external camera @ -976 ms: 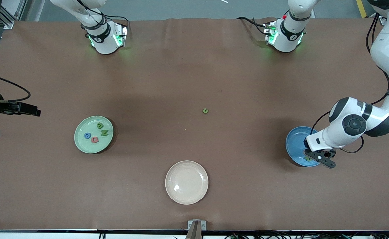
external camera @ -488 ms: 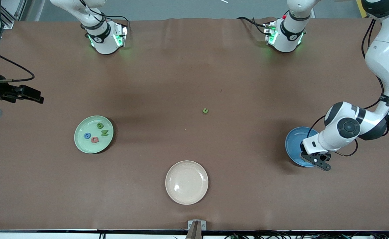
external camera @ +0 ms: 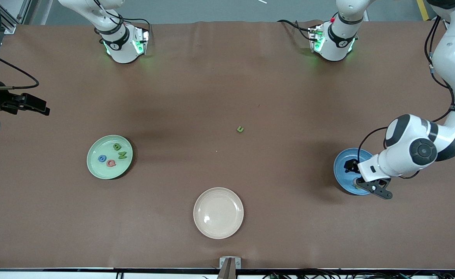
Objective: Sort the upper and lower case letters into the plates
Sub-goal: 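Open the left gripper to drop the x onto the blue plate, then move the left gripper over the green n on the table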
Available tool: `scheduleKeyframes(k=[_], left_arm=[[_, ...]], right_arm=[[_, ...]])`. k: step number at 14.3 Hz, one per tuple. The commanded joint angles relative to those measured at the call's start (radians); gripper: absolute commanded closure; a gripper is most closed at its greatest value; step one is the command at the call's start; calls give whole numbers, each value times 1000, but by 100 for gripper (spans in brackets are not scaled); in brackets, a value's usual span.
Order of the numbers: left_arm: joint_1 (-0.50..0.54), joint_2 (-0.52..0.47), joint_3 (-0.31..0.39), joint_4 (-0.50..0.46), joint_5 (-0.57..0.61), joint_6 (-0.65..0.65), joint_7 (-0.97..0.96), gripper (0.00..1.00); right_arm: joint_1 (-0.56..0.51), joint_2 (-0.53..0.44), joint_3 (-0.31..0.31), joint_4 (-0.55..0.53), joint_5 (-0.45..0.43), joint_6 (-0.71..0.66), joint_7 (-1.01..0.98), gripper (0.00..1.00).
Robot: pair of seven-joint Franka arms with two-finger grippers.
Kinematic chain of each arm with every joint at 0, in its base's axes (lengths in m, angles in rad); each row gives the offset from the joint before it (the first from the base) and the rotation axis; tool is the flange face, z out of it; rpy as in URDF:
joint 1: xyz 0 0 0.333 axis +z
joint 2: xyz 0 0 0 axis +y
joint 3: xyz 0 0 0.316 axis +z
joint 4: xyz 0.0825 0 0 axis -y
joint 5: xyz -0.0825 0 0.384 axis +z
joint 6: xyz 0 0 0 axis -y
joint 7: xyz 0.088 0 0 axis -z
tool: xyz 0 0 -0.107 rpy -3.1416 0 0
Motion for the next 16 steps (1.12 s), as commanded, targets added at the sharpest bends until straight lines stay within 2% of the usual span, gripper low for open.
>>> scheduleKeyframes(k=[1,4,6,8,11,16], left_arm=[[6,-61,-91,22,-47,-148,-121,0],[0,-59,-222,18,-47,-231,-404,0],[-39,-59,-282,10,-47,-251,-585,0],[-139,-55,-286,9,-49,-293,-782,0],[-293,-36,-270,7,-32,-285,-1030,0],[-430,-9,-198,-19,-32,-149,-1236,0]], right_arm=[[13,-54,-10,-54,-4,20,6,0],[10,-85,-10,-75,-4,29,6,0],[2,-128,-10,-122,-2,46,5,0],[1,-163,-8,-162,-2,56,3,0],[5,-171,-7,-163,-2,46,3,0],[7,-200,-5,-161,-1,33,3,0]])
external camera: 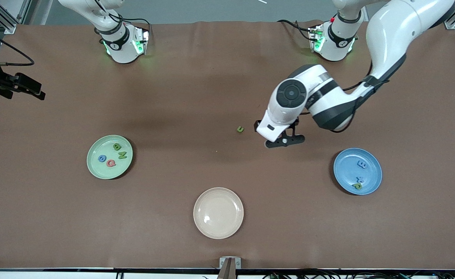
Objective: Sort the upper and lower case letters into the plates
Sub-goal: 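Move the left gripper over the green n on the table, then lower the left gripper and grasp the green n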
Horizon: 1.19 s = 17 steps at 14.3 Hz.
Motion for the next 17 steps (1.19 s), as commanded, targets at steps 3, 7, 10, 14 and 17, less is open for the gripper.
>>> scheduleKeyframes(k=[3,7,10,14,17], left_arm=[[-221,26,192,18,5,172,-137,0],[-435,33,395,30,-8,324,-205,0],[-449,55,412,30,-6,361,-203,0],[-469,76,414,23,5,372,-199,9],[-476,76,414,14,1,364,-203,21]], right_arm=[[4,-37,-1,-38,2,37,-1,0],[8,-35,-1,-36,-2,57,-55,0],[5,-35,-3,-36,-10,51,-76,0],[2,-37,-3,-38,-8,33,-75,0],[-7,-37,-4,-38,-8,17,-73,0]])
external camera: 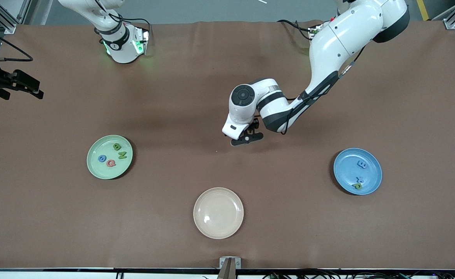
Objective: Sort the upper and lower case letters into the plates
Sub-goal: 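Lower the left gripper and grasp the green n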
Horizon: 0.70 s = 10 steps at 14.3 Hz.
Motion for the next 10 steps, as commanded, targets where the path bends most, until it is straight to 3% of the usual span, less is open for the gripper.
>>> scheduleKeyframes(k=[1,5,10], left_arm=[[-10,-1,3,-8,1,-1,2,25],[-13,17,6,-10,5,-1,13,33],[-19,37,10,-9,6,0,22,33]], right_arm=[[-10,-26,0,-30,-4,-7,-8,0],[-10,-25,0,-31,-4,-14,-8,0],[-9,-26,-1,-31,-4,-12,-8,0]])
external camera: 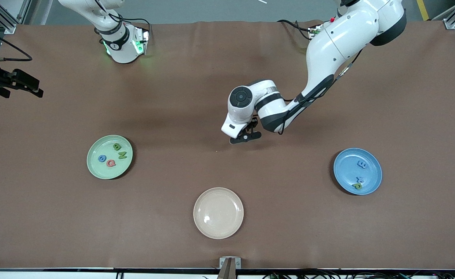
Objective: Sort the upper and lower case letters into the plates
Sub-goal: 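Lower the left gripper and grasp the green n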
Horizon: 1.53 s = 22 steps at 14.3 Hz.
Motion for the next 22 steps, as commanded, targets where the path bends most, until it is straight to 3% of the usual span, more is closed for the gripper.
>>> scheduleKeyframes(k=[1,5,10,16,22], left_arm=[[-11,2,11,5,8,1,12,33],[-17,14,11,5,8,1,14,34],[-17,13,11,5,8,1,12,42],[-16,13,12,4,8,1,14,74],[-22,-9,12,2,43,-14,11,77]], right_arm=[[-8,-26,5,-29,-4,5,-8,0],[-8,-26,3,-27,-3,5,-8,0],[-8,-26,3,-27,-7,13,-14,0],[-6,-26,5,-27,-23,14,-16,0],[-3,-26,5,-27,-23,14,-14,0]])
